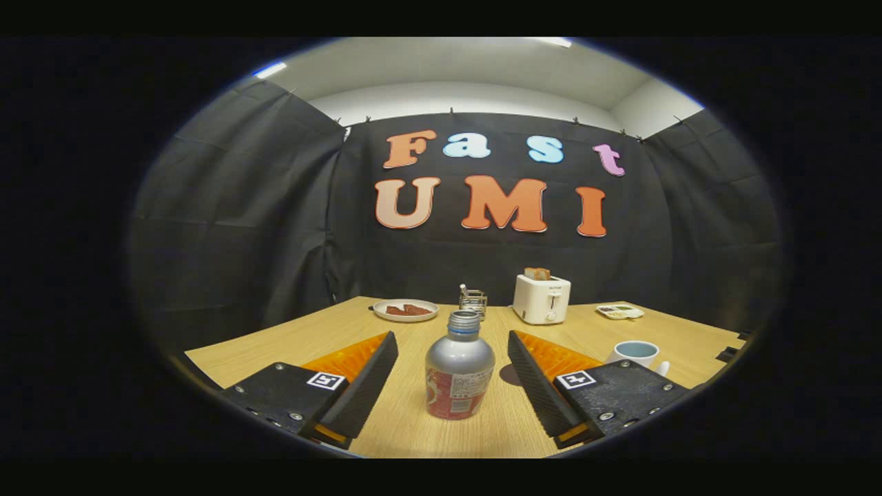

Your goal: Take the bottle from table, then pour the juice into the cup, finally place the bottle on the coaster

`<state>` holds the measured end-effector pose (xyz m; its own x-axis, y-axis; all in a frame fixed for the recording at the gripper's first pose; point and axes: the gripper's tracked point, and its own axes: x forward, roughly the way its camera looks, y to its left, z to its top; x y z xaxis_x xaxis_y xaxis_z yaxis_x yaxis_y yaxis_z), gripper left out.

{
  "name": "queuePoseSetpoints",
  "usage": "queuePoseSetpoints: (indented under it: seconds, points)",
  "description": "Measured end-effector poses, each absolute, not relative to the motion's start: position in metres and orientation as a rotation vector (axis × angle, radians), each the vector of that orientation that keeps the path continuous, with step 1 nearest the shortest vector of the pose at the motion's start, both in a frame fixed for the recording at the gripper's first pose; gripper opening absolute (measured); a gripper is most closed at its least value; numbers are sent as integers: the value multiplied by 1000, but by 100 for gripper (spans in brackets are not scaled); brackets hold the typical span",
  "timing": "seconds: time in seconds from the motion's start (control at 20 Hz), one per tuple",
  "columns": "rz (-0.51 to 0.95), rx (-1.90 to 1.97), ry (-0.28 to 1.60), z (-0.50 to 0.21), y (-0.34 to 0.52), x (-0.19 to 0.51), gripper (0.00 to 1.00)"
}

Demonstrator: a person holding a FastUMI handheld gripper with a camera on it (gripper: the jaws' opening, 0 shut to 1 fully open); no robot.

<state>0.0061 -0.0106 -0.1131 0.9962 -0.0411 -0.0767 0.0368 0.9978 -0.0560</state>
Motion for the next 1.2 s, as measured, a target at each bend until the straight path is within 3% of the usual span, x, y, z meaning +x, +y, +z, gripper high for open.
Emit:
queuePoseSetpoints:
  seconds: [0.95, 1.1, 1.2]
  points:
    - [-18, -57, 281, -204, -16, 28, 95]
    - [-1, -59, 298, -207, -13, 30, 94]
    - [2, -64, 320, -211, -13, 29, 87]
